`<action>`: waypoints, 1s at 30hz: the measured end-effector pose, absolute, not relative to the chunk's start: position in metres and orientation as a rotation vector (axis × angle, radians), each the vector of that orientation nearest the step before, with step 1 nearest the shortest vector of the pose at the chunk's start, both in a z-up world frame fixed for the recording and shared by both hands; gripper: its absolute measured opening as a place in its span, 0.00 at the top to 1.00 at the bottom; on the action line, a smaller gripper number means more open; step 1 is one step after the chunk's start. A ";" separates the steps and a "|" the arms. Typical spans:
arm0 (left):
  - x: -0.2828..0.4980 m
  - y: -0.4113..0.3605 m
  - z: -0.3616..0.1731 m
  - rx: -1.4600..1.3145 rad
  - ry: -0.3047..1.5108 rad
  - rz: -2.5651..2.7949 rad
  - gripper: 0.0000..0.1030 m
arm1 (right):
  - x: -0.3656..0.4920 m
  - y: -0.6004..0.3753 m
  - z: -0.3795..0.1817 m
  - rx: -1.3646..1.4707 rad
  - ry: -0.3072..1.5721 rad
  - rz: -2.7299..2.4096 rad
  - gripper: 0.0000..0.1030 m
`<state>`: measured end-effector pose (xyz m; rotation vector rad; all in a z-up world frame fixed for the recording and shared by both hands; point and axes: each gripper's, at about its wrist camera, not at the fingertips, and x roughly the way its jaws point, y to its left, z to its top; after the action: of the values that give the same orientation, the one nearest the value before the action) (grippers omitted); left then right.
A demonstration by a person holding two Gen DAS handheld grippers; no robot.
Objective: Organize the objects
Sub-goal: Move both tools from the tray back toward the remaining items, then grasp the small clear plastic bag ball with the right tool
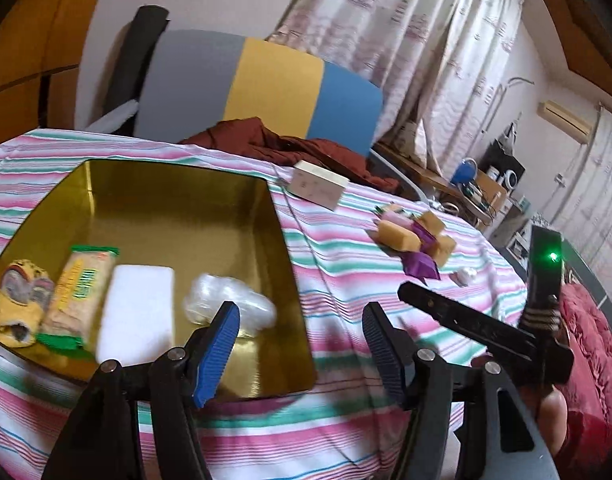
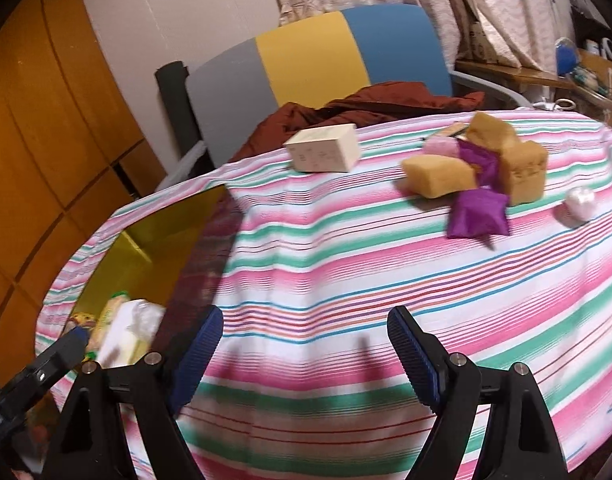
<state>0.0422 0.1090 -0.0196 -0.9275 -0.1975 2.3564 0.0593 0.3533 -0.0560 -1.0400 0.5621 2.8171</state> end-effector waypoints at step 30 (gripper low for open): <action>0.061 0.231 -0.024 -1.023 0.013 2.087 0.34 | 0.052 0.618 -0.073 -0.867 0.481 2.387 0.15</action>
<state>0.0609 0.2310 -0.0242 -1.0235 0.0132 2.0867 0.0516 0.6178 -0.0726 -0.8666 0.4810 2.3869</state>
